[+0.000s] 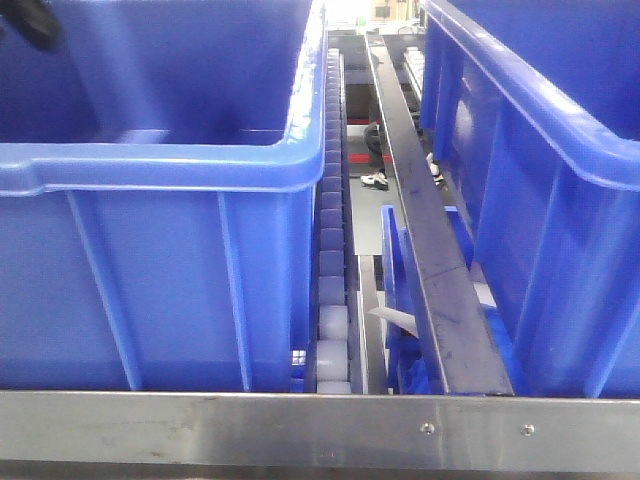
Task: Pick and sort blue part to right shelf
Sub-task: 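Lower the left gripper into the bin and open it to release the part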
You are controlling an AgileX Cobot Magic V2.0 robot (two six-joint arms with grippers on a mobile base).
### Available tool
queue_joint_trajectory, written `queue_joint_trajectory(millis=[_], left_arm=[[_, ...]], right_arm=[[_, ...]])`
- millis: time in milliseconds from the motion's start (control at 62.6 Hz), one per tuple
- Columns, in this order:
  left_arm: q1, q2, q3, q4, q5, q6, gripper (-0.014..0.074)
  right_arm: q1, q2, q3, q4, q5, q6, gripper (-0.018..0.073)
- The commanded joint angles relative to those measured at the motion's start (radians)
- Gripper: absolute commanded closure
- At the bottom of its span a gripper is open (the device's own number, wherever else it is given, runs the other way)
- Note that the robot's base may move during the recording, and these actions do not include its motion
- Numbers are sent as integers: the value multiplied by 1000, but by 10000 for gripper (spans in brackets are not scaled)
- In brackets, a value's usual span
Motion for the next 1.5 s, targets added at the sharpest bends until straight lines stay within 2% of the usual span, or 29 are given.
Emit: queue_joint_trajectory(millis=[0, 112, 367, 527, 703, 830, 894, 1118, 1246, 1485], left_arm=[[1, -127, 36, -1, -72, -2, 400], [1, -255, 101, 0, -89, -2, 477], [1, -509, 219, 4, -109, -2, 471], [1, -640, 271, 16, -106, -2, 471], [1, -754, 318, 41, -91, -2, 471], [1, -801, 323, 42, -53, -2, 471], [1, -817, 323, 42, -32, -2, 471], [1, -835, 323, 42, 10, -2, 471], [1, -835, 323, 42, 7, -2, 471], [1, -835, 323, 38, 7, -2, 471]], right_arm=[[-3, -5, -30, -15, -82, -5, 295], [-3, 12, -30, -15, -83, -5, 295], [-3, 254, -70, -15, -107, 30, 295], [-3, 494, -192, -15, -103, 81, 295], [-13, 762, -393, -17, -33, 107, 295], [-65, 918, -518, -17, 25, 107, 295], [-118, 995, -570, -17, 40, 107, 295], [-287, 1198, -633, -17, -1, 64, 295], [-318, 1312, -632, -17, -74, 13, 295], [-323, 1516, -632, -23, -186, 12, 295]])
